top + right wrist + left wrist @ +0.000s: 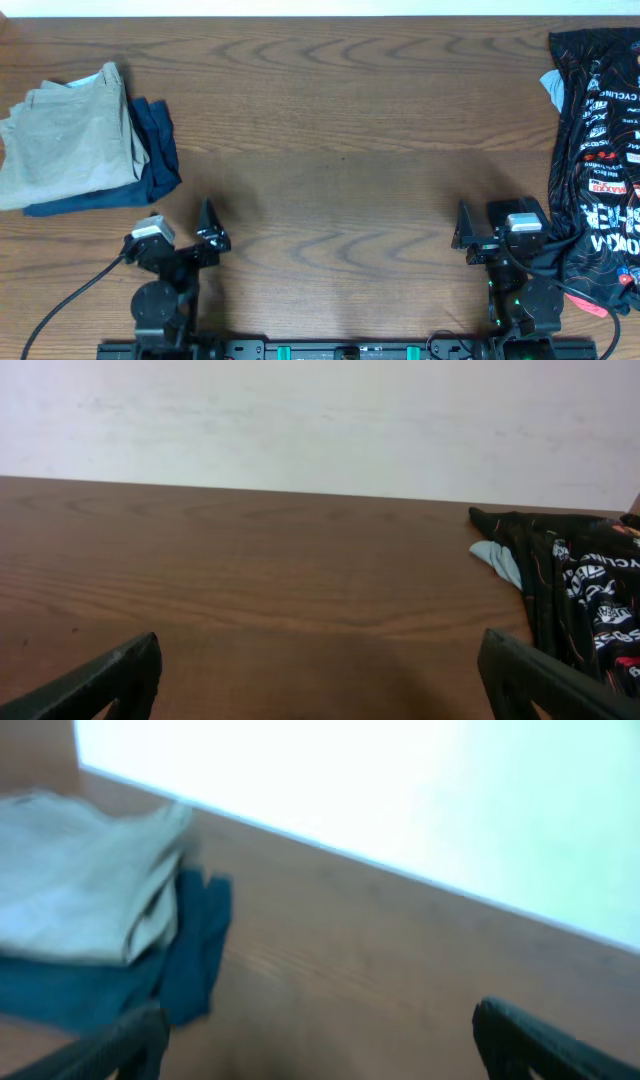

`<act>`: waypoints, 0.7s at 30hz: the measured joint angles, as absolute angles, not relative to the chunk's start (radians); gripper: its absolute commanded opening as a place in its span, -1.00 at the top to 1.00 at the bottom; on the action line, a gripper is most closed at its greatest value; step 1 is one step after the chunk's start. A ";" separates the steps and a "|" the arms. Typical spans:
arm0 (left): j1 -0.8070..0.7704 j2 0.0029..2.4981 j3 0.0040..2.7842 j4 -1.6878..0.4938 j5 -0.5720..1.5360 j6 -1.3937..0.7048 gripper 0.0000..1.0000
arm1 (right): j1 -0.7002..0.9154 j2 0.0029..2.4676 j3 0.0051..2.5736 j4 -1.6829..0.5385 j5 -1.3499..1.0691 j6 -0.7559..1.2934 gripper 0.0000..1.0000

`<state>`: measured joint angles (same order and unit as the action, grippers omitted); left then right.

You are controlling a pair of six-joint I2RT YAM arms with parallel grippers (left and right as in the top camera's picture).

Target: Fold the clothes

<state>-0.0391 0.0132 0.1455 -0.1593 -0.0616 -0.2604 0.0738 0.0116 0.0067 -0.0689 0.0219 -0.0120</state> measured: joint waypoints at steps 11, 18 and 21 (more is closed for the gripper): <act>-0.041 0.009 0.006 -0.002 0.036 -0.092 -0.96 | 0.074 0.012 0.007 -0.068 0.022 -0.012 -0.98; -0.067 0.010 0.012 -0.018 0.067 -0.046 -0.96 | 0.074 0.011 0.007 -0.068 0.021 -0.012 -0.98; -0.074 0.010 0.013 -0.019 0.069 -0.043 -0.96 | 0.074 0.011 0.007 -0.068 0.021 -0.012 -0.99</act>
